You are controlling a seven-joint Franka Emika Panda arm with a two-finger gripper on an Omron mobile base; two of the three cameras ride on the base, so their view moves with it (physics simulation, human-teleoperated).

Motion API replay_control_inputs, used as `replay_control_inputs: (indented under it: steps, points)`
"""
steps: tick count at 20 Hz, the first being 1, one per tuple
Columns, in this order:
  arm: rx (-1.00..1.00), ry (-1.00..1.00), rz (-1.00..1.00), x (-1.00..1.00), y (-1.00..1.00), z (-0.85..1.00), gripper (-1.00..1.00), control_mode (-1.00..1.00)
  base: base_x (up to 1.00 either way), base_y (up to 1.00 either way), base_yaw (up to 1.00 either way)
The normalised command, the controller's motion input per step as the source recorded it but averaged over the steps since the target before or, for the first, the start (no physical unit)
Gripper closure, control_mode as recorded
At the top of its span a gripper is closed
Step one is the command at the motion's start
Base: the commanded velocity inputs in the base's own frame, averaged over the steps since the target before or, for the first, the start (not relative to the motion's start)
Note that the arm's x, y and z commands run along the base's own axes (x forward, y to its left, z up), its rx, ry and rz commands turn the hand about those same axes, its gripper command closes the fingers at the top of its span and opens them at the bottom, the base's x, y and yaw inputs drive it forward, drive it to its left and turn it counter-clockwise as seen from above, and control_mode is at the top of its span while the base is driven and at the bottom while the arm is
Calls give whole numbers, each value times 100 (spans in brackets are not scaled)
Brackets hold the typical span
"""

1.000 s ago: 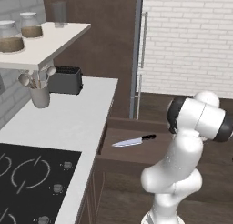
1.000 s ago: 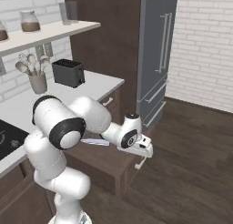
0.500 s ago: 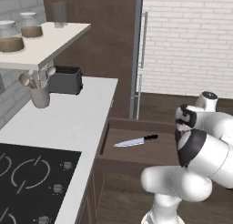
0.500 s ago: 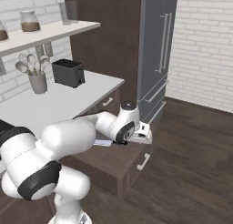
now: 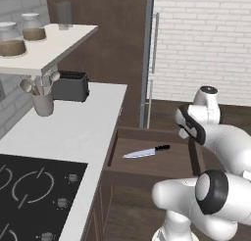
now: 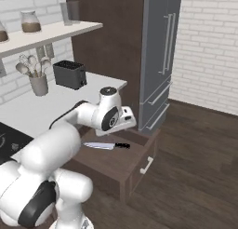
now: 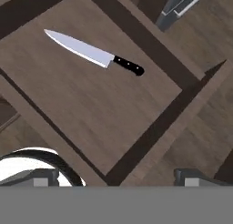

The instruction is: Pick up the knife from the drawer and place it on the cutting board. Then place the meat from the plate to the cutting board.

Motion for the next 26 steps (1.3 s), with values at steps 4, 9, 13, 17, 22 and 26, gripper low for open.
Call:
replay_control_inputs:
  steps: [4, 9, 13, 17, 22, 26]
  points:
    - [-12, 2, 76, 13, 2, -26, -100, -100, 0, 0, 0]
    - [0, 0, 31, 21, 0, -22, -100, -100, 0, 0, 0]
    - [0, 1, 7, 23, 8, -20, -100, -100, 0, 0, 0]
    - [-5, 2, 3, 43, 25, -13, -100, -100, 0, 0, 0]
    - [-7, 6, 14, 49, 40, -36, -100, -100, 0, 0, 0]
    - [-3, 6, 30, 53, 37, -50, -100, -100, 0, 0, 0]
